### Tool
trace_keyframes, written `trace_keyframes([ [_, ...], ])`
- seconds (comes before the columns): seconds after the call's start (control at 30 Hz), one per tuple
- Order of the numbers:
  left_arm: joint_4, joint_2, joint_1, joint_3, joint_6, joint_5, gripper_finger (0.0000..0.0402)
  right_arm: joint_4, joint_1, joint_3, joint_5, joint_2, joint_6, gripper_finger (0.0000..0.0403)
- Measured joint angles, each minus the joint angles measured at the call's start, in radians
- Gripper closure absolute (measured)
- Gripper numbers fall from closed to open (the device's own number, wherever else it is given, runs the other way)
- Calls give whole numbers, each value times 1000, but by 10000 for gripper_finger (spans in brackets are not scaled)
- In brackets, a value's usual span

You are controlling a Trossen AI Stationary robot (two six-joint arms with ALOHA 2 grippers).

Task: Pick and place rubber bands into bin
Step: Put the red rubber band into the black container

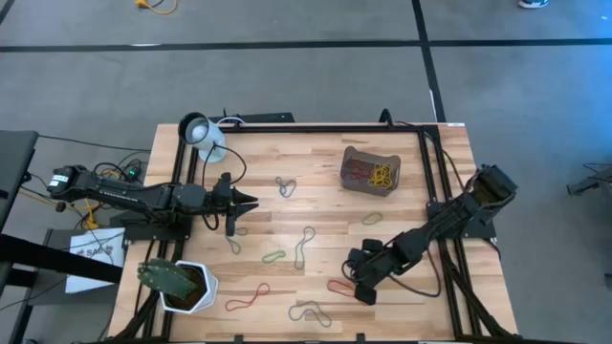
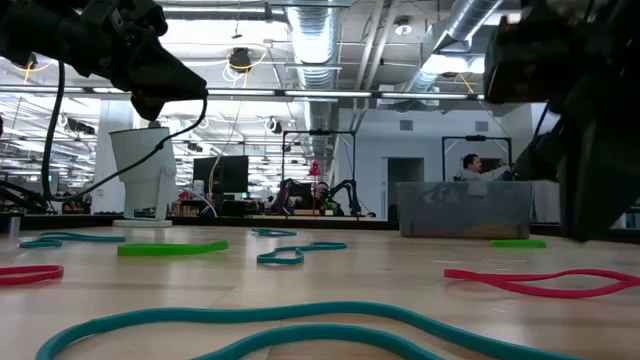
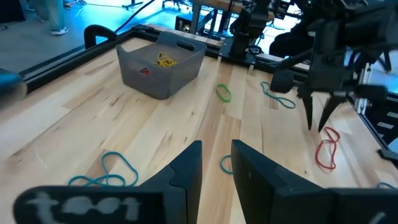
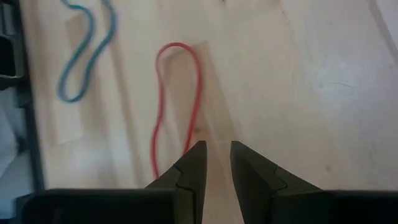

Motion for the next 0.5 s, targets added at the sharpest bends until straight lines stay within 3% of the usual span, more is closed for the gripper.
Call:
trace_keyframes([
  [0.2, -4, 0, 0, 0, -31, 0, 326, -18, 10, 67, -9, 38, -56, 337],
  [0.5, -38, 0, 0, 1, -42, -1, 326, -34, 31, 75, -6, 38, 9, 337],
])
